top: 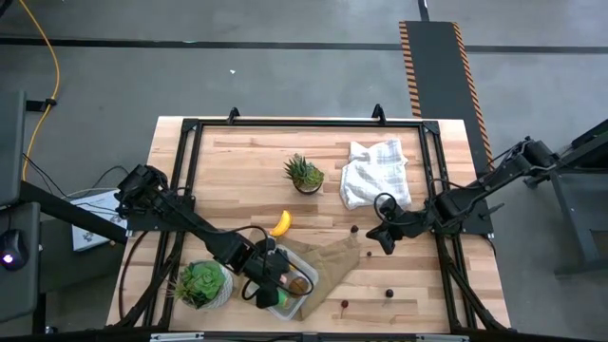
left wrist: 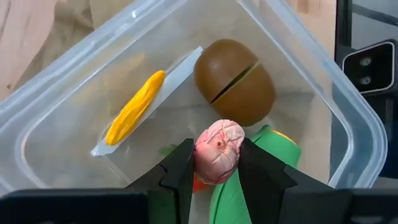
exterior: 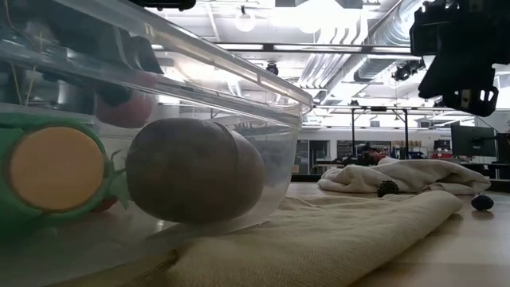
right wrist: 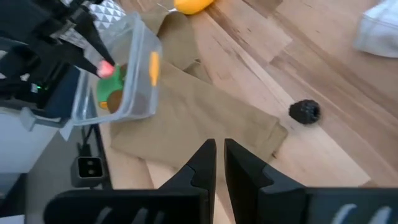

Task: Pick and placing Produce into tupperware
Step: Put the peach into the container, then put the black cherry into the container

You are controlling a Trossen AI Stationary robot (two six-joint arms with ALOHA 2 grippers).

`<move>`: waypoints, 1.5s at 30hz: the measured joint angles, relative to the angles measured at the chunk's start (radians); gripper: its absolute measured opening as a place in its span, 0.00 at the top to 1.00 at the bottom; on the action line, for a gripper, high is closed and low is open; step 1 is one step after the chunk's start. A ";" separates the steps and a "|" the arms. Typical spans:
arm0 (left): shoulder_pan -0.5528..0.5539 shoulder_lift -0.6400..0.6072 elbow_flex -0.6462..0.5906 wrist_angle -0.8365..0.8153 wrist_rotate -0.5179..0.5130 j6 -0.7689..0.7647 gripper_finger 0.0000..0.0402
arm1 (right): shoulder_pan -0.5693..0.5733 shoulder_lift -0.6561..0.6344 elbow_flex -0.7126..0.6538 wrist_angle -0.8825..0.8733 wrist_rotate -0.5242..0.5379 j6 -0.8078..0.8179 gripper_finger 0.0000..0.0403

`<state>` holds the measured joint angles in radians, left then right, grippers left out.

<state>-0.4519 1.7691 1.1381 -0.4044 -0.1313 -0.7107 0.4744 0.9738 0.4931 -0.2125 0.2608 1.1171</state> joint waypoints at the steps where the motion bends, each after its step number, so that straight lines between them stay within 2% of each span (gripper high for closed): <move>1: 0.000 0.000 0.000 0.002 0.007 0.000 0.75 | 0.000 0.001 0.000 -0.004 0.000 0.000 0.95; 10: 0.000 0.000 0.000 0.007 0.021 0.005 0.73 | 0.000 0.003 0.000 -0.001 -0.003 0.000 0.95; 20: 0.000 -0.001 0.000 0.010 0.020 0.000 0.53 | 0.000 0.003 0.000 -0.001 -0.003 -0.023 0.95; 27: 0.000 -0.001 0.000 0.011 0.034 -0.024 0.47 | 0.000 0.003 0.000 0.000 -0.003 -0.023 0.95; 34: 0.001 -0.018 0.000 0.010 0.094 -0.129 0.49 | -0.003 0.000 0.001 0.003 -0.003 -0.020 0.95; 41: 0.017 -0.099 0.000 0.009 0.091 -0.156 0.55 | -0.045 -0.042 0.051 0.009 -0.007 -0.083 0.95; 45: 0.053 -0.173 0.000 0.009 0.089 -0.153 0.58 | -0.079 -0.080 0.097 0.015 -0.094 -0.134 0.95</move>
<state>-0.3986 1.5965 1.1381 -0.3952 -0.0422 -0.8636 0.3958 0.8937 0.5898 -0.1977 0.1667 0.9830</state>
